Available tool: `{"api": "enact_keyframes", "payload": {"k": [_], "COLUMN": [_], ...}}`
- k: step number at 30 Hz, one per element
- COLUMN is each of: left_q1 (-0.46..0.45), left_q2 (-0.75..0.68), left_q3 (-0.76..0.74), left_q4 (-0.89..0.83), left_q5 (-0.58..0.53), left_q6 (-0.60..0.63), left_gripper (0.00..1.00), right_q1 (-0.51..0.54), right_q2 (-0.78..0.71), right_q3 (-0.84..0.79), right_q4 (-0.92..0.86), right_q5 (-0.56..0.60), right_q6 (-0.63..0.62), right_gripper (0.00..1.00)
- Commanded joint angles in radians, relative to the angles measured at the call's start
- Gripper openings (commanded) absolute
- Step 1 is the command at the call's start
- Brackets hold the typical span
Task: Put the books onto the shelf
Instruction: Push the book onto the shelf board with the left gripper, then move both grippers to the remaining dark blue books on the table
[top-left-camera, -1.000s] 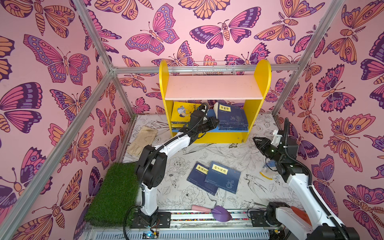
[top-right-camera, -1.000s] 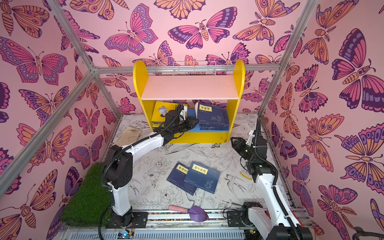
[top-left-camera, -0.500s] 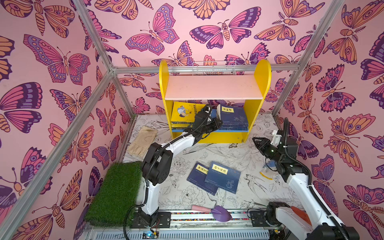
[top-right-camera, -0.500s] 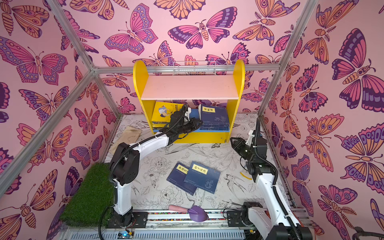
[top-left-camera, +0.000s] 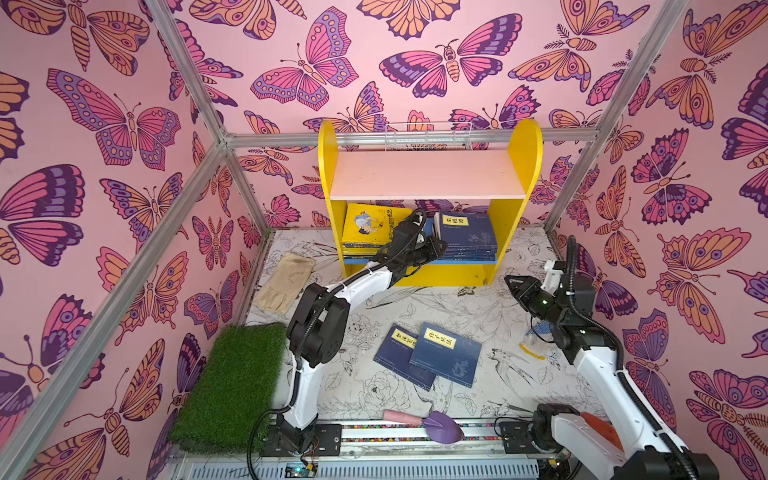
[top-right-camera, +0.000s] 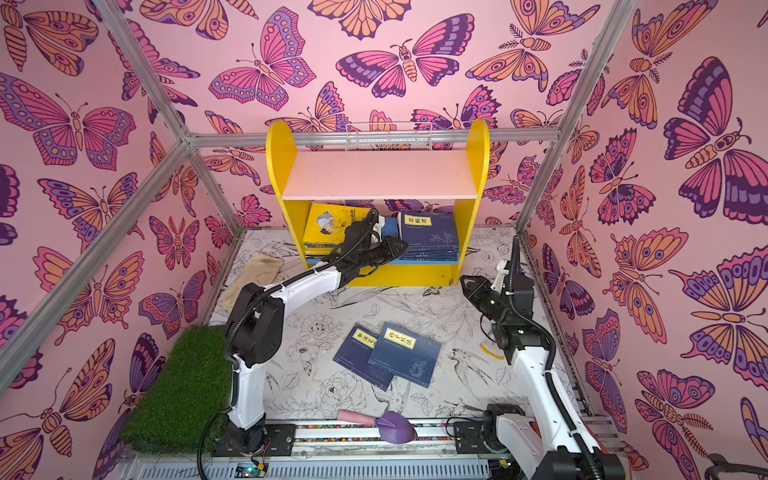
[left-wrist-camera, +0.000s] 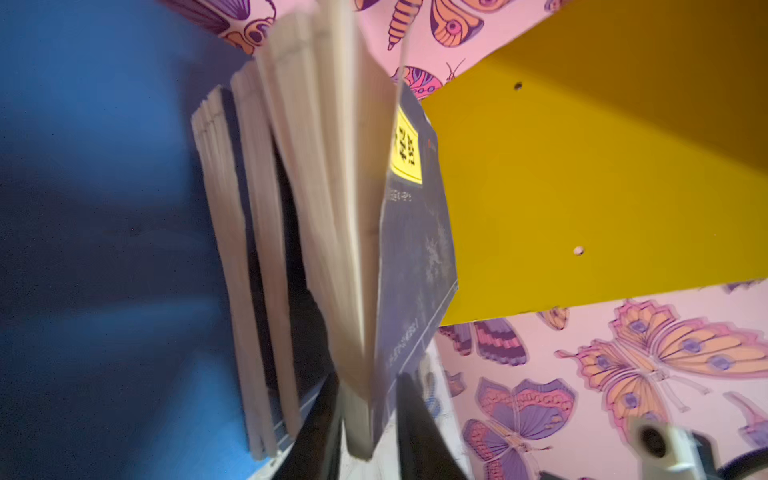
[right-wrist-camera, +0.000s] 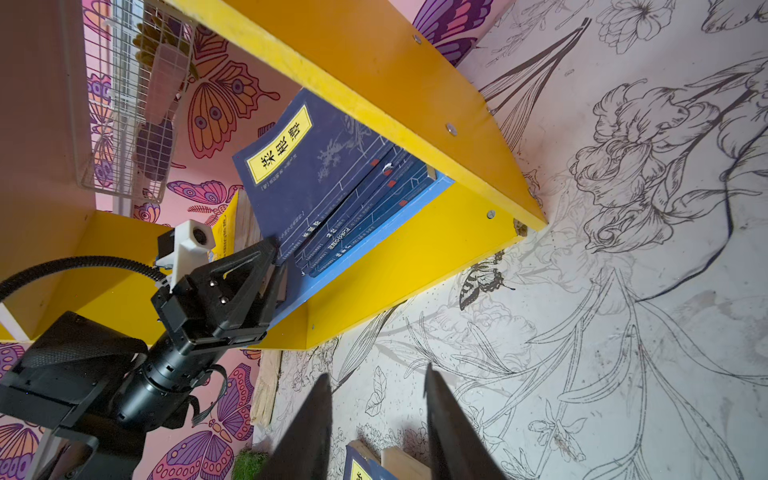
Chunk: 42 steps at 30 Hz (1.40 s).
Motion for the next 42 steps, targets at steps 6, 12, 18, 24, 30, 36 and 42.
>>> {"api": "enact_keyframes", "payload": {"k": [6, 12, 18, 24, 30, 36, 42], "left_q1": [-0.03, -0.031, -0.037, -0.064, -0.11, -0.122, -0.129], "left_q2": [-0.028, -0.026, -0.007, -0.07, -0.287, -0.483, -0.517], "left_q3": [0.042, 0.107, 0.182, 0.144, -0.146, -0.51, -0.657], "left_q4": [-0.096, -0.163, -0.241, -0.286, -0.286, -0.324, -0.476], "left_q5": [-0.087, -0.158, -0.215, -0.279, -0.267, -0.143, -0.008], "left_q6": [0.081, 0.149, 0.224, 0.331, 0.438, 0.486, 0.59], "left_gripper": [0.62, 0.77, 0.85, 0.89, 0.9, 0.9, 0.9], "right_q1": [-0.004, -0.005, -0.003, -0.001, 0.093, 0.247, 0.265], "right_q2": [0.002, 0.011, 0.034, 0.054, 0.129, 0.321, 0.393], "right_q3": [0.028, 0.035, 0.045, 0.045, 0.042, 0.114, 0.055], "right_q4": [-0.01, -0.026, -0.056, -0.123, -0.337, -0.665, -0.719], "right_q5": [-0.014, -0.03, -0.069, -0.105, -0.18, -0.101, -0.093], "right_q6": [-0.021, -0.04, -0.066, -0.113, -0.271, -0.508, -0.487], "right_gripper": [0.36, 0.37, 0.38, 0.41, 0.45, 0.46, 0.59]}}
